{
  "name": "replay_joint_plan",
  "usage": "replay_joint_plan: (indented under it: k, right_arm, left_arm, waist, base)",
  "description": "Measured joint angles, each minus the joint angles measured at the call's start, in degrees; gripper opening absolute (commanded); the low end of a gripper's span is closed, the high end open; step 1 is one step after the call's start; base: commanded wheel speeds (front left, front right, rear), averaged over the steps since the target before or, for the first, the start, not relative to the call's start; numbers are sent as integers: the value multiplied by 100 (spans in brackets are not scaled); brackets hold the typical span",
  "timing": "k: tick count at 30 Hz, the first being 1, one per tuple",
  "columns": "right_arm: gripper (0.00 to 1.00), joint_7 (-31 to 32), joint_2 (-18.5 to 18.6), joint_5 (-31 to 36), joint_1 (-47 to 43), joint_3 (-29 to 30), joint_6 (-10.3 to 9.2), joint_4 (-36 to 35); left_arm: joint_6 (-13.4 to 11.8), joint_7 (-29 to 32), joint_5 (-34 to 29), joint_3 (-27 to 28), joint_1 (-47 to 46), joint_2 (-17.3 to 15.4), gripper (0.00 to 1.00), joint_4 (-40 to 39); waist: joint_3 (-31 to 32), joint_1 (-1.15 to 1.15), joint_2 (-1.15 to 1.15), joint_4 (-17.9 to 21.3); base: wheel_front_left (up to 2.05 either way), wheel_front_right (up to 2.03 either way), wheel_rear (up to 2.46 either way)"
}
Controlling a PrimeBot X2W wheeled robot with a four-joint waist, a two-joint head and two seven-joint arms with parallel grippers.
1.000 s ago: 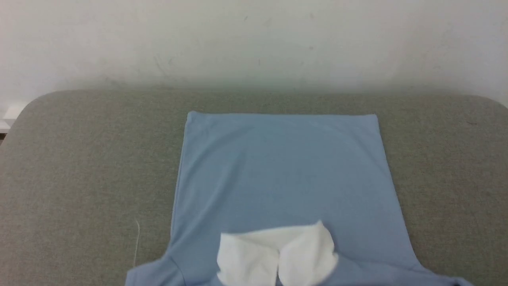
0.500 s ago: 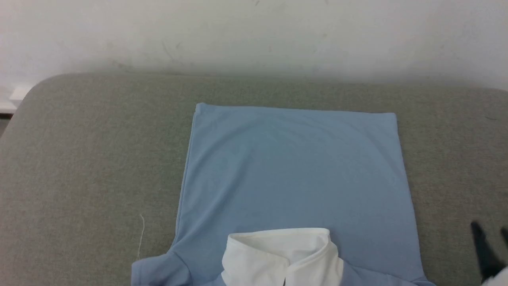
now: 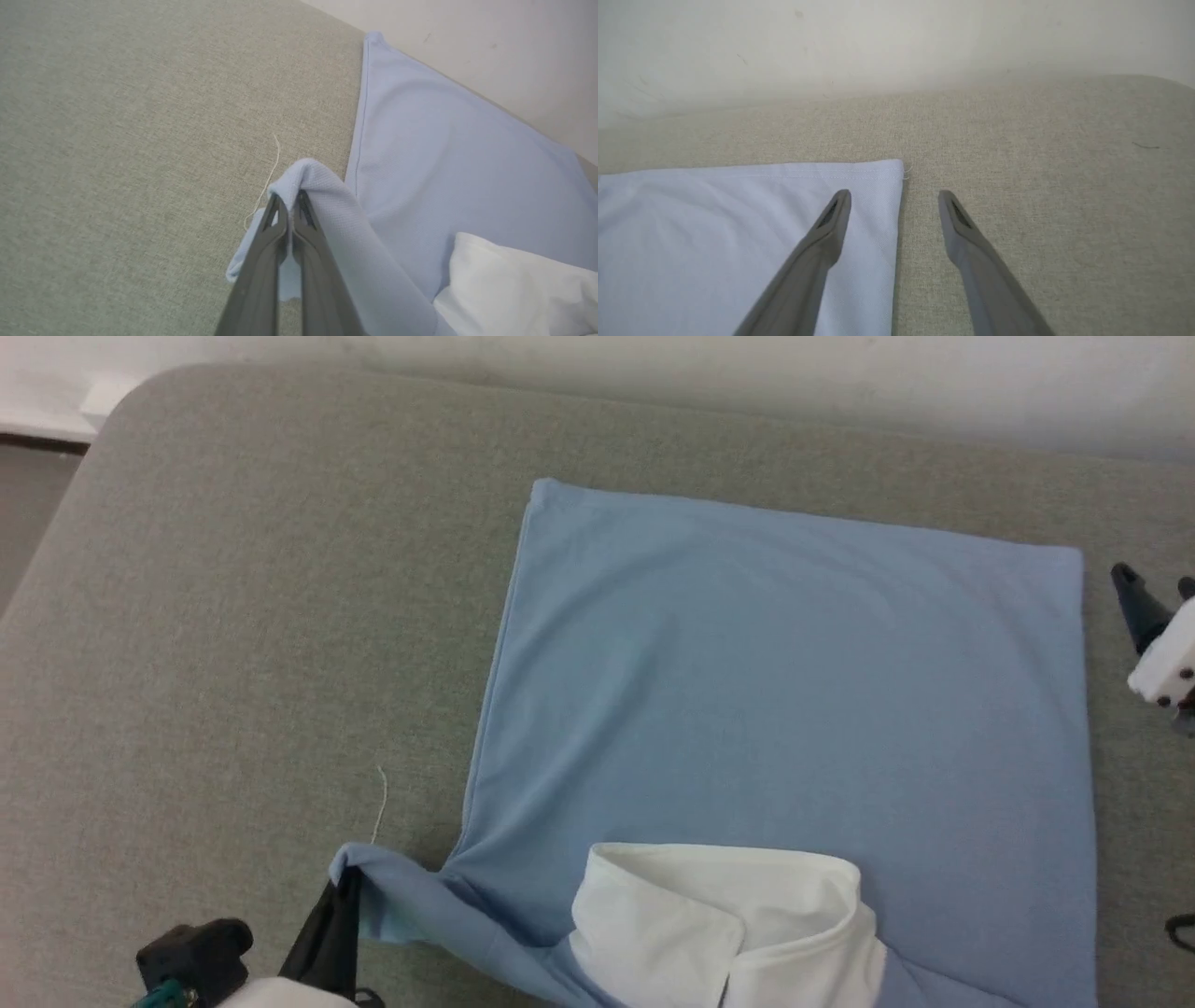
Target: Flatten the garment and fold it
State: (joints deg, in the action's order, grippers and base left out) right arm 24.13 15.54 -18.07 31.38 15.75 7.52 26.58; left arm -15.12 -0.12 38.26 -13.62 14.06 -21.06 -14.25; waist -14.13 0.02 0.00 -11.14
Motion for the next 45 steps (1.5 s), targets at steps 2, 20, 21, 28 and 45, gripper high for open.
replay_joint_plan:
  k: [2,20,21,28,45]
  right_arm:
    - [100,254,107,62,441,-31,0,512]
    - [0,2569,527,1273,2150,662,0,2458]
    - [0,2564,500,1311,2148,646,-2,2441]
    - [0,2309,388,1274,1947,-216,0,1945]
    - [0,3357,1778,-565,-2219,-260,2,-2436]
  left_arm:
    - [54,-86,-7,-53,-155,74,0,-24]
    - [249,-370,-48,-238,-486,260,0,52]
    - [249,-381,-48,-236,-487,260,0,58]
    - [209,-386,-49,-133,-471,151,0,103]
    - [-417,-165,-36,487,618,-277,0,-83]
  waist:
    - [-139,0,0,-114]
    - [-758,-3,0,-798]
    - [-737,-2,0,-794]
    - [-412,-2,0,-675]
    - [665,-4,0,352]
  base:
    - [0,0,0]
    - [0,0,0]
    - [0,0,0]
    - [0,0,0]
    - [0,0,0]
